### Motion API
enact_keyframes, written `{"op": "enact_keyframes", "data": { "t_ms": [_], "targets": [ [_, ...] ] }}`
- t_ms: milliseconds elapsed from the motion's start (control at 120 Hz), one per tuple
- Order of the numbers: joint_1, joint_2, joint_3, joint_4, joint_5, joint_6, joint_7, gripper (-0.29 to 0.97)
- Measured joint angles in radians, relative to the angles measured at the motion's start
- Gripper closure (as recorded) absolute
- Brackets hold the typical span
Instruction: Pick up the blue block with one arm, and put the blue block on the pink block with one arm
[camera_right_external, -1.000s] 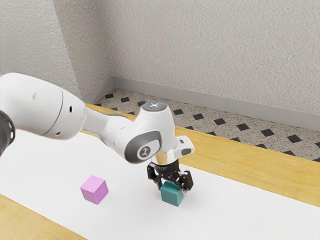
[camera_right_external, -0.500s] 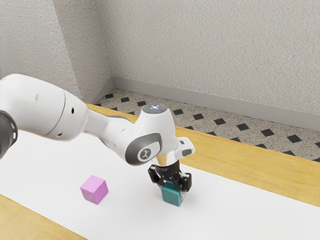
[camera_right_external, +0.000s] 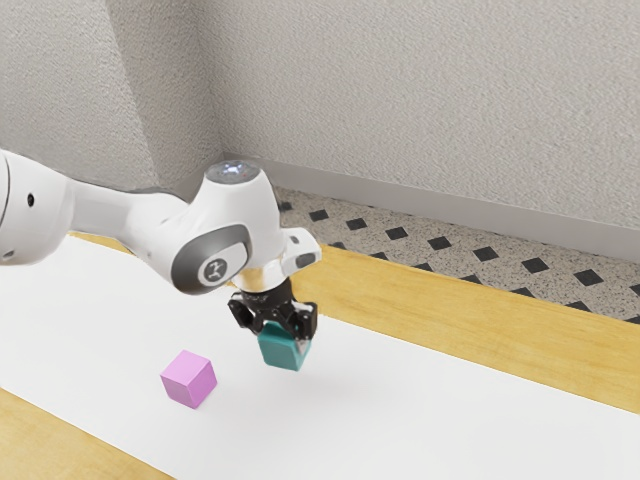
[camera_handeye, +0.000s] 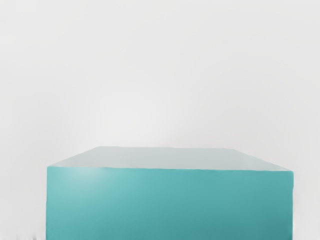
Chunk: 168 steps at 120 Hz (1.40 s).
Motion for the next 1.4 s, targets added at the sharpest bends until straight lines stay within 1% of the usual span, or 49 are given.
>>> {"op": "enact_keyframes", "data": {
  "t_ms": [100, 158, 242, 450, 775, 867, 1250, 1400],
  "targets": [
    [0.037, -0.142, 0.000, -0.125, 0.004, -0.014, -0.012, 0.38],
    [0.069, -0.206, 0.001, -0.178, 0.006, -0.022, -0.019, 0.39],
    [0.122, -0.247, 0.000, -0.210, 0.007, -0.039, -0.027, 0.38],
    [0.188, -0.359, 0.001, -0.315, 0.008, -0.066, -0.046, 0.39],
    [0.267, -0.352, 0.003, -0.327, 0.008, -0.094, -0.048, 0.39],
    [0.269, -0.348, 0.002, -0.325, 0.008, -0.097, -0.041, 0.38],
    [0.292, -0.342, 0.003, -0.322, 0.031, -0.098, 0.088, 0.39],
    [0.297, -0.320, 0.003, -0.322, 0.030, -0.094, 0.126, 0.38]
  ]
}}
